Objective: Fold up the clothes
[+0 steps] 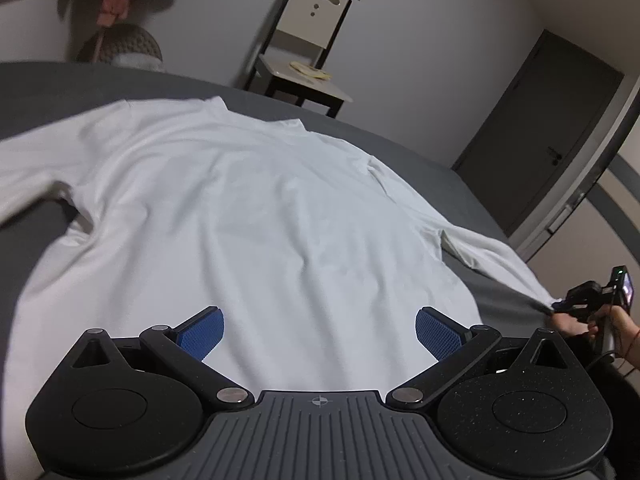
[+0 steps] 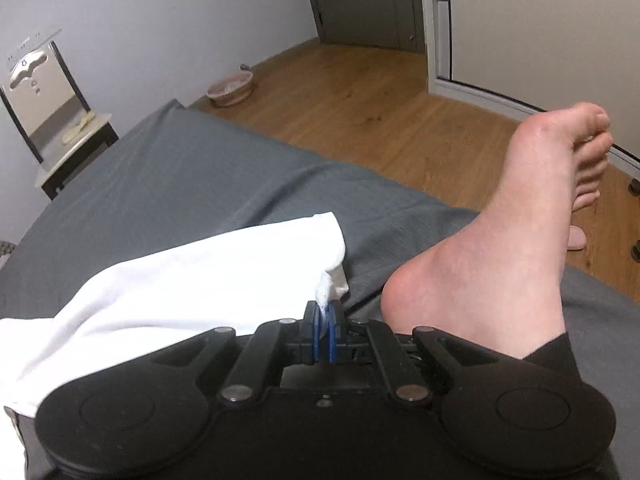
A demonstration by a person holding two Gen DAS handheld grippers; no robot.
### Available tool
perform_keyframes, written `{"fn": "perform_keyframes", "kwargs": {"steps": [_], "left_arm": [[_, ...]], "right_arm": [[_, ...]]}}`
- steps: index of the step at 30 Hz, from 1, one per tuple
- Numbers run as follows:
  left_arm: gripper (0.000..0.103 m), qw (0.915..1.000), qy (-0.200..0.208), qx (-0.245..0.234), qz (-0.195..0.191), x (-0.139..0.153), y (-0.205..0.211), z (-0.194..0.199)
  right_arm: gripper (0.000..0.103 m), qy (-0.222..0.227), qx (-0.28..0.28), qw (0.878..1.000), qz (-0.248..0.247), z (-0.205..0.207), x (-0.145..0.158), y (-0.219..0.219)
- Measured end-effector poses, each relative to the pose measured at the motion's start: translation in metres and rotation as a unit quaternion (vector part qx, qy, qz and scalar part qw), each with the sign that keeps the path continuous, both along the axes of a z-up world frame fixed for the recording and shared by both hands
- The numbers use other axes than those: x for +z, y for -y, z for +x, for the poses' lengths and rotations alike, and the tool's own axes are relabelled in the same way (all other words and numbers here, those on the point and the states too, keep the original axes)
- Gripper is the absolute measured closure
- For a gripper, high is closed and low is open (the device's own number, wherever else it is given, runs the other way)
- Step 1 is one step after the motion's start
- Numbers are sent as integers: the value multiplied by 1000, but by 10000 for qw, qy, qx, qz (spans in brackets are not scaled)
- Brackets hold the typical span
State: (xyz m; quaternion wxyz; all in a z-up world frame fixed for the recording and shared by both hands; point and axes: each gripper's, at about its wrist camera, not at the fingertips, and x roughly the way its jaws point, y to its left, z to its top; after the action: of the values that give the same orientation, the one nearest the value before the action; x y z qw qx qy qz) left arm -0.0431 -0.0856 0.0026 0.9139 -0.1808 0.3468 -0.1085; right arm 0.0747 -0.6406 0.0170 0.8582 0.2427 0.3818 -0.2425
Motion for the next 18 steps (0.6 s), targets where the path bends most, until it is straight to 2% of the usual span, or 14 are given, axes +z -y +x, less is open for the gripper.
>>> {"fn": "perform_keyframes", "kwargs": {"steps": [5,10,14,15,18], "left_arm": [[0,9999,37,96,-77,5,-1,-4],[0,9989,-36,281,-386,4,-14,-4],[0,9957,-130,550,-740,3,-34,-1],[0,9946,-158,617,-824,3,-39,-1],[0,9947,-167,750,-687,4,-47,-3]], "right_arm": [[96,165,-107,9998,84,-1,-10,-2],[97,562,-102,9982,-180,-4,25,-13],[97,853,-325,9958,46,-8,44,-17],[97,716,-430,9965,-91,-9,44,-19],[96,75,-435,9987,-268,-8,30,-20]]}}
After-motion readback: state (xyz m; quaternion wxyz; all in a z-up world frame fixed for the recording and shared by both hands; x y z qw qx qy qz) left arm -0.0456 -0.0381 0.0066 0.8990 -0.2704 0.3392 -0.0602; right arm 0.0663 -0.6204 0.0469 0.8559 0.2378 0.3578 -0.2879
